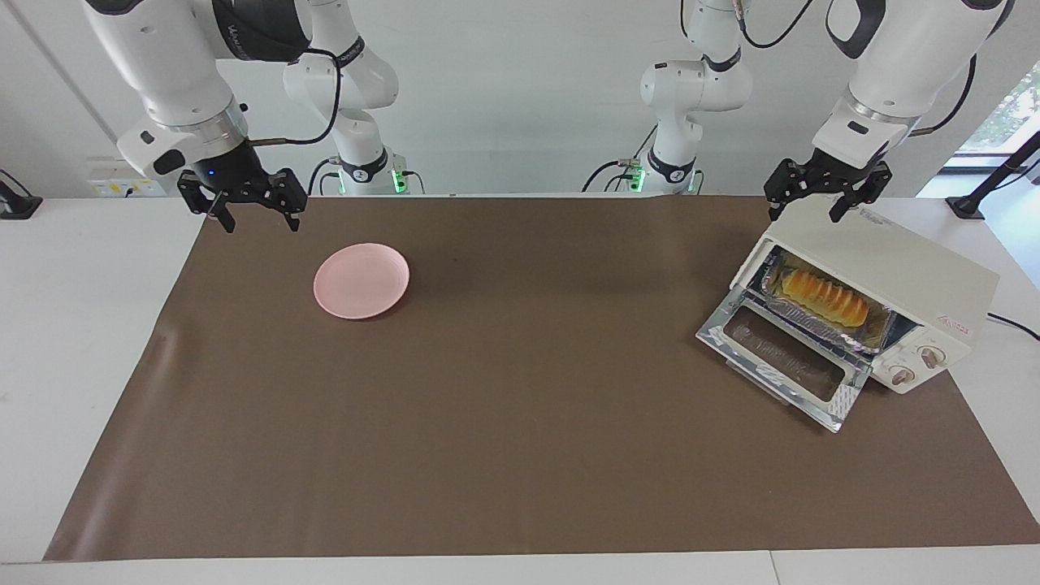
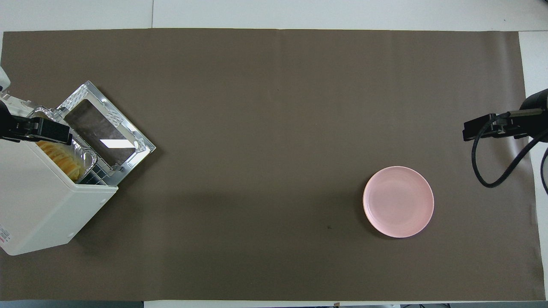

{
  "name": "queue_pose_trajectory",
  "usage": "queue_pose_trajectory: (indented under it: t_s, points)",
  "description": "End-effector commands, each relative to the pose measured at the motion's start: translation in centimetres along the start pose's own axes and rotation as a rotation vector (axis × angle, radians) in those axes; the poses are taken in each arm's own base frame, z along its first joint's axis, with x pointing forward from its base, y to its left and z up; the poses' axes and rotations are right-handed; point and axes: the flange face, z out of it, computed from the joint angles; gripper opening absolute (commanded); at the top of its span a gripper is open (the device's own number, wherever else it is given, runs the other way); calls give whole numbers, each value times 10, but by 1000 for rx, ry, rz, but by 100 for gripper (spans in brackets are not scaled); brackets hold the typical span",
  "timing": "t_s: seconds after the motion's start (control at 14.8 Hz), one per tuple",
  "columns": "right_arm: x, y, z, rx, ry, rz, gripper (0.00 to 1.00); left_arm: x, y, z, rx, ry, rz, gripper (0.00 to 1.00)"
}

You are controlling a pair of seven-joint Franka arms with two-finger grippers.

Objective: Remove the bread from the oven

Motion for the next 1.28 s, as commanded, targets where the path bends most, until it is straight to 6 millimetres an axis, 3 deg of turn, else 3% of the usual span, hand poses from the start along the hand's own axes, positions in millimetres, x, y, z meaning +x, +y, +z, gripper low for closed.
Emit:
queue_pose_trajectory:
  t_s: [0.0,0.34,0.47,0.67,1.21]
  points:
    - [-3,-1,-2,13,-2,6,100,0,-1,-1,22,7,-13,100]
    - [-3,0,-2,15,-2,7,100,0,-9,0,18,14,-32,100]
    - [-3,0,-2,13,-2,7,100,-1,-21,4,17,16,-137,100]
    - [-3,-1,-2,14,-2,6,100,5,-21,14,30,-12,-222,100]
    - [-3,0,-2,15,-2,9,100,98,13,122,179,-125,-638,100]
